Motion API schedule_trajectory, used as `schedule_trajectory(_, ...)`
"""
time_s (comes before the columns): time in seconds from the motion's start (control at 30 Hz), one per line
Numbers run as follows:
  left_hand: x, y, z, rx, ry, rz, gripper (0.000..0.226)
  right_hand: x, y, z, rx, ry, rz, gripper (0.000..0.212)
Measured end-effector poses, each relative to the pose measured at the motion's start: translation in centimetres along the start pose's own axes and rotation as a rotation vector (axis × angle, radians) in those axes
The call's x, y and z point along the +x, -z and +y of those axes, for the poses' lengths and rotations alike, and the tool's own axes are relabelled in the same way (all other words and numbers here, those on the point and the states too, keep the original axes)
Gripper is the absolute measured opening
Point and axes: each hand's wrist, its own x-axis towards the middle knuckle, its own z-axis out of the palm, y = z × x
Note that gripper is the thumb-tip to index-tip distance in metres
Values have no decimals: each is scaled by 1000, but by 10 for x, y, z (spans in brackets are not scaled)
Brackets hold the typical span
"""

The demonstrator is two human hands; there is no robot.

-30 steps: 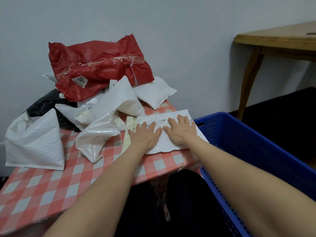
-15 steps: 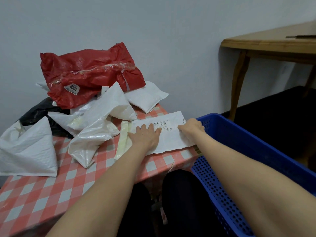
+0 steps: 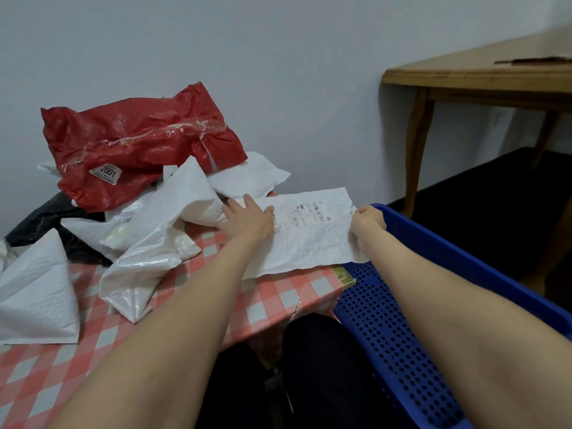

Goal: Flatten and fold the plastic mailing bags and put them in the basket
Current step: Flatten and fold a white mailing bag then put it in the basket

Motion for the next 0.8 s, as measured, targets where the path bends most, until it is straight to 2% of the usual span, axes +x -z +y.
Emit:
schedule_trajectory(0.17, 19, 6, 13, -236, 144, -66, 68, 11, 8, 11, 245, -58, 45, 32)
schedule_trajectory(0.3, 36, 7, 19, -548, 170, -82, 60, 17, 12, 14, 291, -52, 87, 25)
schedule_trajectory(0.4, 45, 10, 26, -698, 169, -55, 53, 27, 16, 19, 290, -61, 153, 23)
schedule_trajectory(0.47, 49, 11, 35, -769, 158, -24, 47, 32, 16, 20, 265, -82, 171, 29)
schedule_trajectory(0.5, 50, 10, 42, -809, 165, -4, 45, 35, 15, 22, 262, -109, 160, 39)
schedule_trajectory(0.57, 50, 5, 57, -878, 179, 10, 44, 42, 13, 26, 291, -209, 105, 68)
schedule_trajectory(0.63, 50, -4, 73, -942, 186, 8, 40, 43, 10, 29, 383, -291, 30, 86)
schedule_trajectory(0.7, 50, -14, 88, -988, 182, -7, 35, 41, 9, 32, 536, -346, -75, 88)
schedule_trajectory(0.8, 53, -35, 111, -998, 170, -23, 31, 40, 9, 41, 725, -414, -321, 70)
